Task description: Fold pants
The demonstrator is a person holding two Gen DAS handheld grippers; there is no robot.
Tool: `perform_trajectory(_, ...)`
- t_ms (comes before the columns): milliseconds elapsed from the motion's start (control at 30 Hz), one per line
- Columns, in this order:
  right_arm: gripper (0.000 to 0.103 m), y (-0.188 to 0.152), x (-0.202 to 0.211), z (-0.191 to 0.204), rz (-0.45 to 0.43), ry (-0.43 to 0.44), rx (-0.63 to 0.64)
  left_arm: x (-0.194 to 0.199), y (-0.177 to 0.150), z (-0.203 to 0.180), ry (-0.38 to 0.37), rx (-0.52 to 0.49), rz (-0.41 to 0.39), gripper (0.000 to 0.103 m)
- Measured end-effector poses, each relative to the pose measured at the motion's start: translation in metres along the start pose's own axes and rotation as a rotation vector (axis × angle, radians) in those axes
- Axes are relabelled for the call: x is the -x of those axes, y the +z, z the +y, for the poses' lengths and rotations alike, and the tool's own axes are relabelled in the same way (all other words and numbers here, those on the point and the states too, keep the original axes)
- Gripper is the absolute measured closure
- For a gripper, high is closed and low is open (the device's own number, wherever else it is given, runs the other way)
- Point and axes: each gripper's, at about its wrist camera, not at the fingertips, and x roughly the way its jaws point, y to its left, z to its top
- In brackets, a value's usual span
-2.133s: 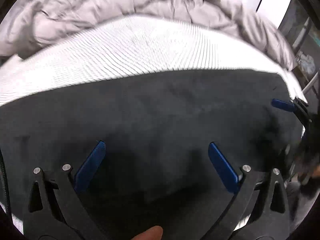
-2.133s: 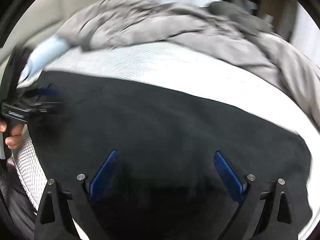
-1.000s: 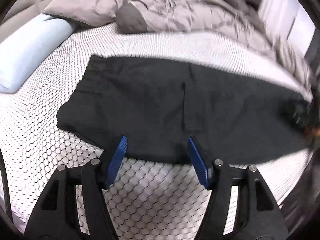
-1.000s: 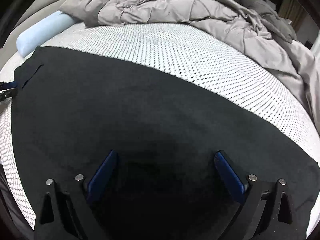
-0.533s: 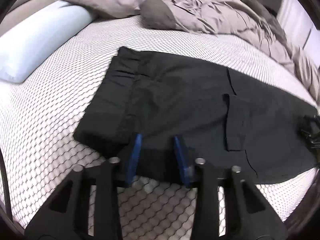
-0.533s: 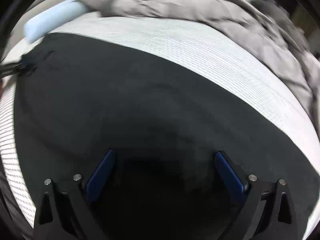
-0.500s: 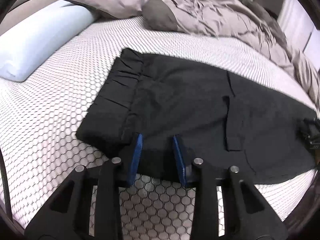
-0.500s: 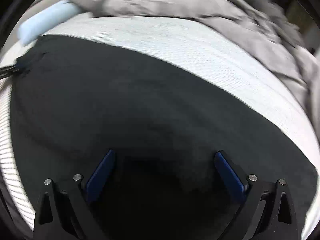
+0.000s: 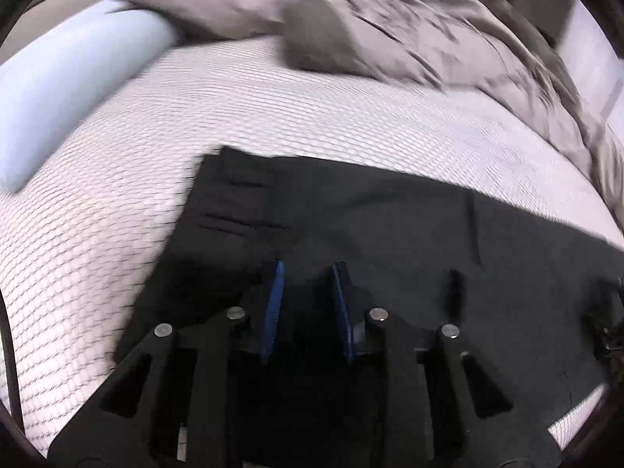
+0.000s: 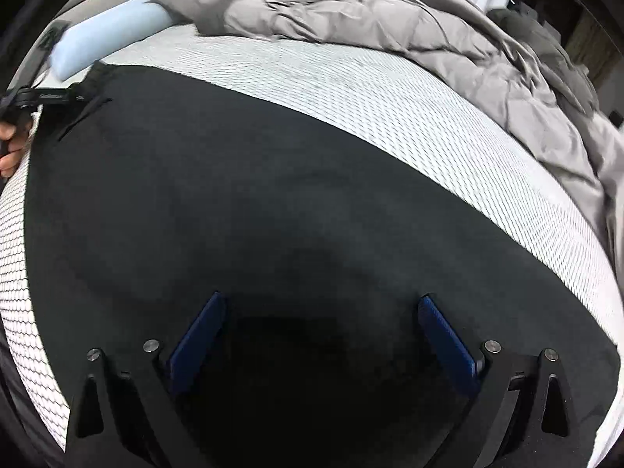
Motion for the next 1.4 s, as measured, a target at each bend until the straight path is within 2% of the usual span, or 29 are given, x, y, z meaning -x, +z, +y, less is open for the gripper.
perform_trajectory(33,0.003,-0.002,0.001,-0.009,0.011,-0.008,-0.025,0.0,-0.001,0.004,-0.021,0.018,0.003,0.079)
perform_trajectory(133,0.003,-0.009,0.001,-0.04,0.028,-0.073,-0.112,0.011,-0.002,-0.006,0.0,-0.008,-0.026,0.079)
perform_trajectory(233,0.003,-0.007,0.007,-0.047,0.006,-0.058,-0.15,0.021,0.007,-0.034,-0.089,-0.018,-0.058,0.075)
perform_trajectory(267,0.003,-0.003,0.01,-0.045,-0.02,-0.044,-0.148,0.016,0.013,-0.048,-0.108,-0.028,-0.052,0.071)
perform_trajectory(333,0.003,0.006,0.013,-0.033,-0.051,0.014,-0.135,-0.006,0.019,-0.076,-0.117,-0.063,-0.011,0.068)
perform_trajectory(433,0.003,0.024,0.008,-0.01,-0.085,0.089,-0.098,-0.052,0.032,-0.098,-0.065,-0.11,0.074,0.069)
perform_trajectory(467,0.003,0.027,0.007,-0.001,-0.082,0.098,-0.083,-0.057,0.032,-0.095,-0.065,-0.101,0.07,0.069)
perform_trajectory(500,0.003,0.027,0.003,0.003,-0.072,0.094,-0.062,-0.056,0.033,-0.086,-0.1,-0.068,0.063,0.07)
perform_trajectory(533,0.003,0.024,-0.003,0.005,-0.05,0.067,-0.039,-0.055,0.035,-0.078,-0.1,-0.043,0.058,0.071)
perform_trajectory(633,0.003,0.012,-0.012,-0.011,-0.001,-0.017,-0.031,-0.05,0.034,-0.044,0.062,0.022,0.02,0.072)
perform_trajectory(700,0.003,0.003,-0.011,-0.036,0.014,-0.039,-0.105,-0.044,0.031,-0.031,0.03,0.09,0.017,0.075)
perform_trajectory(733,0.003,-0.002,-0.009,-0.045,0.018,-0.064,-0.124,-0.036,0.029,-0.035,0.041,0.093,0.01,0.075)
perform_trajectory(800,0.003,-0.009,-0.007,-0.056,0.023,-0.134,-0.152,-0.018,0.024,-0.052,0.066,0.062,-0.025,0.075)
perform_trajectory(867,0.003,-0.012,0.002,-0.056,0.003,-0.144,-0.163,0.004,0.013,-0.086,-0.023,0.023,-0.058,0.073)
perform_trajectory(900,0.003,-0.012,0.007,-0.053,-0.011,-0.126,-0.162,0.01,0.006,-0.101,-0.062,0.002,-0.063,0.069)
perform_trajectory(967,0.003,-0.01,0.016,-0.039,-0.043,-0.02,-0.146,0.019,-0.016,-0.149,-0.139,-0.061,-0.062,0.044)
perform_trajectory(1067,0.003,-0.013,0.026,-0.004,-0.053,0.122,-0.071,0.015,-0.055,-0.227,-0.288,-0.225,0.005,0.038)
perform_trajectory(1133,0.003,-0.021,0.029,0.018,-0.045,0.147,0.009,0.011,-0.088,-0.267,-0.356,-0.353,0.074,0.038)
perform_trajectory(1167,0.003,-0.029,0.03,0.024,-0.034,0.141,0.053,0.004,-0.103,-0.279,-0.361,-0.403,0.114,0.038)
perform_trajectory(1200,0.003,-0.038,0.032,0.027,-0.027,0.131,0.083,0.001,-0.118,-0.288,-0.327,-0.44,0.128,0.038)
perform_trajectory(1267,0.003,-0.061,0.038,0.019,-0.022,0.11,0.085,0.002,-0.13,-0.294,-0.294,-0.512,0.086,0.037)
perform_trajectory(1367,0.003,-0.099,0.052,-0.021,-0.021,0.075,0.011,0.004,-0.13,-0.291,-0.324,-0.483,0.094,0.037)
perform_trajectory(1400,0.003,-0.113,0.058,-0.039,-0.018,0.065,-0.033,0.011,-0.131,-0.277,-0.325,-0.475,0.093,0.037)
